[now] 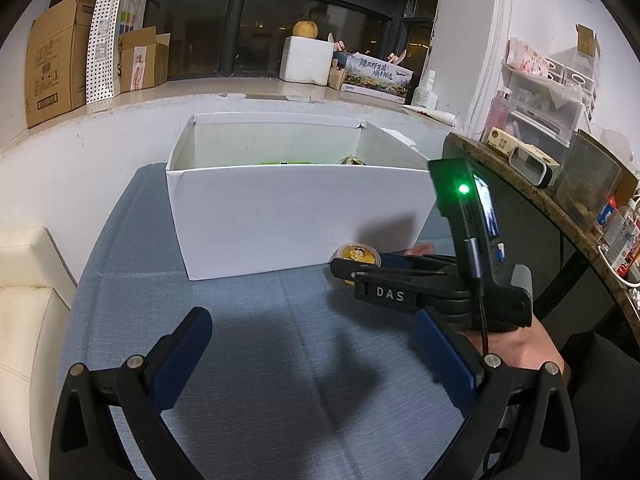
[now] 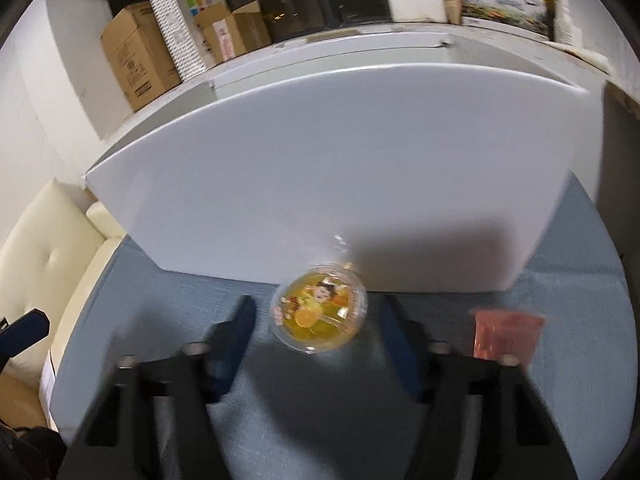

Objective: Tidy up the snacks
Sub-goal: 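Grasp the cartoon-printed orange jelly cup with the right tool, then grasp the pink jelly cup with the left tool, then lower both jelly cups into the white box and open both tools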

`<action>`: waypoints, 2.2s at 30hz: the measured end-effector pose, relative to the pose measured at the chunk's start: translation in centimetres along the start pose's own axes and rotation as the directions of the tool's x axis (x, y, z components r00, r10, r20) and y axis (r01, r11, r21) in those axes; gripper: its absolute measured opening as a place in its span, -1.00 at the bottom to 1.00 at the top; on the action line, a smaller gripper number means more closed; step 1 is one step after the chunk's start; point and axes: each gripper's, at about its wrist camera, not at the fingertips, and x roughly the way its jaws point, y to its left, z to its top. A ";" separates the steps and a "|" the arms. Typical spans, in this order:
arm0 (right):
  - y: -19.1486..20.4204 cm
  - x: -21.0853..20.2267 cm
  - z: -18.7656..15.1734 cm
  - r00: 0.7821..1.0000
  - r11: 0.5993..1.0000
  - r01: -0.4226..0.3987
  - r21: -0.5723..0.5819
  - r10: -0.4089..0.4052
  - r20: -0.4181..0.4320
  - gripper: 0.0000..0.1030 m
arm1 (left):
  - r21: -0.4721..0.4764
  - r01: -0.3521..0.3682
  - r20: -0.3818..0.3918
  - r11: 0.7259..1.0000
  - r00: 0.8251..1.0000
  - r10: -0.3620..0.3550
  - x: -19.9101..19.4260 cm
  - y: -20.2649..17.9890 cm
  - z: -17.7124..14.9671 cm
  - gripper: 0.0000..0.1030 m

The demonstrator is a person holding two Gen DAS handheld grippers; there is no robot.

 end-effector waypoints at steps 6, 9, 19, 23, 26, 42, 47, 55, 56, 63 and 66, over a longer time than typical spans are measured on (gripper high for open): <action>0.1 -2.2 -0.2 0.999 0.999 -0.037 -0.012 0.037 0.025 -0.09 | 0.002 -0.009 -0.007 1.000 1.000 0.009 0.3 0.1 -0.2 1.00; -0.4 -5.3 -0.5 0.997 0.999 -0.045 -0.026 0.046 0.066 -0.09 | 0.020 -0.012 -0.021 1.000 1.000 0.013 0.8 -0.4 -0.2 1.00; -5.4 -15.5 -4.3 0.980 0.994 -0.049 0.102 0.028 0.196 -0.09 | 0.070 0.031 -0.096 0.997 0.995 -0.024 4.8 -5.0 0.4 1.00; -6.5 -16.4 -6.1 0.979 0.990 -0.027 0.138 -0.001 0.202 -0.08 | 0.124 0.040 -0.113 0.991 0.993 -0.026 7.6 -8.4 0.9 1.00; -7.2 -16.8 -6.9 0.978 0.986 -0.031 0.166 -0.005 0.210 -0.08 | 0.125 0.046 -0.131 0.991 0.991 -0.029 9.9 -10.2 1.5 1.00; -9.9 -17.0 -8.4 0.976 0.968 -0.055 0.246 0.001 0.217 -0.09 | 0.105 0.029 -0.199 0.994 0.980 -0.008 17.1 -11.4 2.6 -0.02; -9.5 -16.8 -8.5 0.977 0.970 -0.050 0.238 -0.002 0.213 -0.09 | 0.108 0.066 -0.174 0.992 0.984 -0.046 14.8 -10.8 2.6 -0.02; -7.6 -16.5 -7.0 0.975 0.982 -0.075 0.175 0.035 0.220 -0.09 | 0.085 0.090 -0.013 0.992 0.996 -0.089 4.9 -7.5 4.6 -0.02; -6.9 -16.4 -6.3 0.973 0.984 -0.080 0.157 0.043 0.225 -0.08 | 0.075 0.084 0.013 0.994 0.996 -0.085 3.6 -6.6 5.0 -0.02; -1.7 -15.2 0.4 0.964 0.998 -0.063 0.016 0.057 0.260 -0.09 | 0.024 -0.005 0.100 1.000 0.995 0.003 0.0 -0.2 9.3 -0.02; -0.8 -14.7 3.9 0.959 0.998 -0.060 -0.010 0.060 0.276 -0.09 | 0.010 -0.039 0.116 0.999 0.993 0.037 0.7 1.8 12.3 -0.02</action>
